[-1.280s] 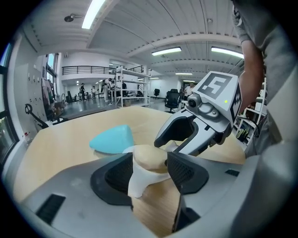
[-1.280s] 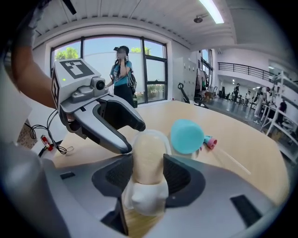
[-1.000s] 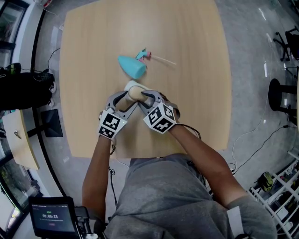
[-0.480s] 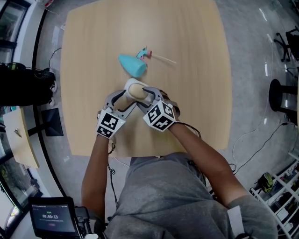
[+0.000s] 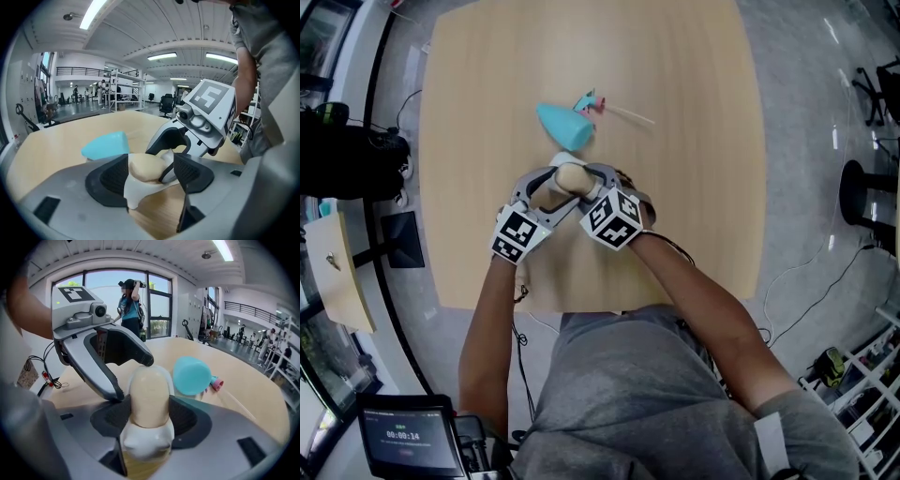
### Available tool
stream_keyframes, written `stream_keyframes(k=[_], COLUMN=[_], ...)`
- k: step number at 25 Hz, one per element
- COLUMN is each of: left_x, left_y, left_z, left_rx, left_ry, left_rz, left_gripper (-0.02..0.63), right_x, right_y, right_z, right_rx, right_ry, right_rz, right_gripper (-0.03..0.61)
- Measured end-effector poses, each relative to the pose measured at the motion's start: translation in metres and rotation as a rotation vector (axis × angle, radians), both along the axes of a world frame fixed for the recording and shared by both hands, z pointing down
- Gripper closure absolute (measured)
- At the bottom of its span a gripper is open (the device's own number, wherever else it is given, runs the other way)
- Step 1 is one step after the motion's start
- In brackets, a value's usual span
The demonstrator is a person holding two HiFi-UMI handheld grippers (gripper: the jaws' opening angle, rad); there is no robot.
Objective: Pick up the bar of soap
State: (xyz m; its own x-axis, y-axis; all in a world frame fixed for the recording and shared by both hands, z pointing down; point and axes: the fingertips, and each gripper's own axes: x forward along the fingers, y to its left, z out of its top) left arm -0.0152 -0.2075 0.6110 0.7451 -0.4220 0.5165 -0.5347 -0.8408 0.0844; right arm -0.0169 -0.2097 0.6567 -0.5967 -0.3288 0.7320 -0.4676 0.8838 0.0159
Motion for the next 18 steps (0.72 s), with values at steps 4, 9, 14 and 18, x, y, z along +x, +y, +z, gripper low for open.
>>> stream_keyframes(k=[4,9,14,18], left_x=[-0.001,0.006,0.017,0.01], left_y=[0.001,-0.002,-0.008,-0.012], left_z=[-0.002,-0.013,-0.029,-0.045], left_rx=[-0.027,0.0,0.057,0.114], left_ry=[0.036,0.06,0.071,0.063], left_rz=[0.005,-0.004,0.029,0.023], left_gripper=[0.333,0.333,0.333,0.333], right_x=[-0.001,0.005,0.017,0.008], right_y=[0.002,-0.001,-0.01,-0.016], right_z=[-0.003,-0.015,-0.032,-0.048], right_rx=[-0.025,0.021,0.071,0.113], right_ry=[-0.01,-0.02,-0.02,-0.056], right_rz=[-0.002,0.0,0.025,0.018], right_gripper=[0.33,0.33,0.33,0.33])
